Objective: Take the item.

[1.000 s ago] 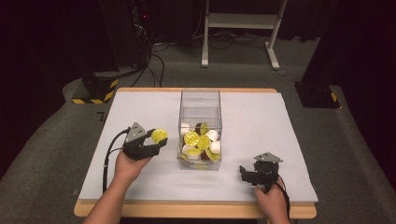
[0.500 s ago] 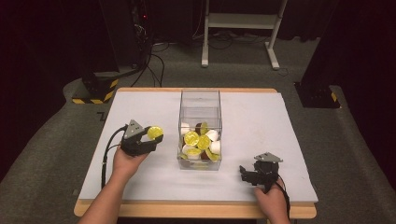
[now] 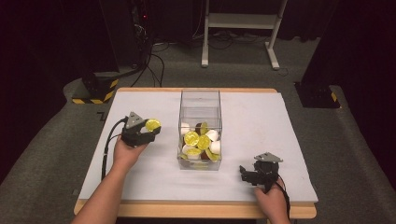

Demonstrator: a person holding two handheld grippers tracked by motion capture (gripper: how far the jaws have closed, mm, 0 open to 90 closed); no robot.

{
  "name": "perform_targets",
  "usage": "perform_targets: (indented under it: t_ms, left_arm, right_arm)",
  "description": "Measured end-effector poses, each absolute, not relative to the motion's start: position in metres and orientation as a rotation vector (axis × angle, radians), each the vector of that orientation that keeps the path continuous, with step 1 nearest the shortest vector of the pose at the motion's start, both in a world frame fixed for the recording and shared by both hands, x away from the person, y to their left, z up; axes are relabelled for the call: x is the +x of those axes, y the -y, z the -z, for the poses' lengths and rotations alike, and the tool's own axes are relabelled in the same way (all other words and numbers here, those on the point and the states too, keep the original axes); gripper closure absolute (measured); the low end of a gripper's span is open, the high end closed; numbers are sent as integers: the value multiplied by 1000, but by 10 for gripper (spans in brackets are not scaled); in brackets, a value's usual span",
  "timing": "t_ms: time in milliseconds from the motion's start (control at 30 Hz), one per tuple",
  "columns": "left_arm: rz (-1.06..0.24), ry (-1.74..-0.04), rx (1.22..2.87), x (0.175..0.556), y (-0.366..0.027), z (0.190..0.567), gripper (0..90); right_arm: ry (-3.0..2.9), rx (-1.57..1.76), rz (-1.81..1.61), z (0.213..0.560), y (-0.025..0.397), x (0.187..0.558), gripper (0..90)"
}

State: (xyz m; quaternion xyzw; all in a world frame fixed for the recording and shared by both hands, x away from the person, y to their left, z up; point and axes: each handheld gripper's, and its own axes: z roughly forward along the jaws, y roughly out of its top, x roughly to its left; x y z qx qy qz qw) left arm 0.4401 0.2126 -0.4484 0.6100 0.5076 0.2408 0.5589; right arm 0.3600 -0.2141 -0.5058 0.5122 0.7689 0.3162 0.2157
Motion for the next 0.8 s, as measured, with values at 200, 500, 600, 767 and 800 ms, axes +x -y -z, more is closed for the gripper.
perform_targets:
  t_ms: [200,500,600,767,800]
  left_arm:
    - [-574,-1228,1448,459,-214,461,398]
    - [-518,-1322,1423,483,-217,487,398]
    - [-499,-1350,1435,488,-219,494,398]
    - [-473,-1384,1435,493,-218,503,397]
    - [-470,-1386,1432,493,-218,504,397]
  right_arm:
    - [-2131,1420,-877,506,214,360,92]
    - [-2131,1420,-877,506,214,360,92]
    - [-2131,1419,-878,506,214,360,92]
    - [-2131,1421,-878,506,214,360,92]
    - [-2131,1420,-878,506,214,360,92]
